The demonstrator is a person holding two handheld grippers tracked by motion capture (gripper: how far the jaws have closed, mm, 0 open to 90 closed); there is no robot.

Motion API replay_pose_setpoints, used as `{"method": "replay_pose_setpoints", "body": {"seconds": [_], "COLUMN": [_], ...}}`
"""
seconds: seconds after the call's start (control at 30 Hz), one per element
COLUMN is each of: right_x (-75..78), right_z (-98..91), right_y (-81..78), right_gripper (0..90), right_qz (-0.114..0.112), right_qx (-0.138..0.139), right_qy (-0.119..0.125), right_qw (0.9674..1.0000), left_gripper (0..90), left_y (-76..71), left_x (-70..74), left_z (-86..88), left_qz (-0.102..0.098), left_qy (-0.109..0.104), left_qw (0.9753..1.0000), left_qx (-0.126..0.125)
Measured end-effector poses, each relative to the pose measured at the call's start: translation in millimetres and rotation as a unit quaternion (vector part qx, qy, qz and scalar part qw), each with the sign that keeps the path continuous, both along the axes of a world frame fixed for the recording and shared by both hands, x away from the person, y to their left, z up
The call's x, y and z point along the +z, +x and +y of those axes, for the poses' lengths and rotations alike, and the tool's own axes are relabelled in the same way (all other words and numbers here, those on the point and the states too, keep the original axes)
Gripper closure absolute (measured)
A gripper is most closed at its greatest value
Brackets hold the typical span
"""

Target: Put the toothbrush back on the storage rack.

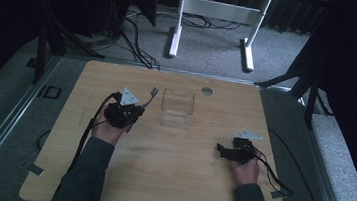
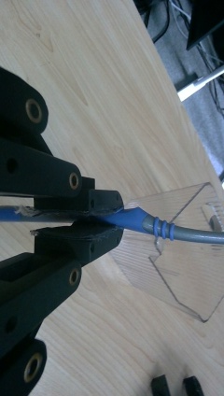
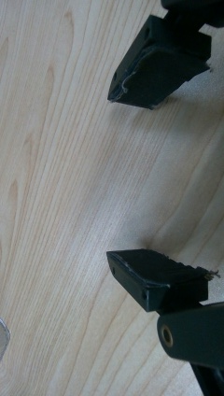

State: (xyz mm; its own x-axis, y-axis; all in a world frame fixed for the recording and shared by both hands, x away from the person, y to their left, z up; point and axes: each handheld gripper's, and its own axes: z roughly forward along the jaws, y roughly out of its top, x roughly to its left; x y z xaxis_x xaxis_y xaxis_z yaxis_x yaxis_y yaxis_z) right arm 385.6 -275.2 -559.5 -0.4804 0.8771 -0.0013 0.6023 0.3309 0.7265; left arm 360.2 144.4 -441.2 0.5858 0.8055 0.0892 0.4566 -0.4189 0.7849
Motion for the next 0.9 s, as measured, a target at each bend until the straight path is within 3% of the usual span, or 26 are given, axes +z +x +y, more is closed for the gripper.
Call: {"method": "replay_pose_setpoints", "body": {"seconds": [0.9], "right_x": [0.0], "right_z": [-0.1], "right_y": [0.0], "right_gripper": [19.2], "right_qz": [0.000], "right_qx": [0.001], "right_qy": [0.000], "right_qw": [1.0000], "left_gripper": [82.3], "left_y": [12.5], "left_x": [5.7], "left_z": [-17.3], "left_qz": [-0.024], "left_qy": [-0.027], "left_qw": [0.9993], "left_qx": [-0.009]}}
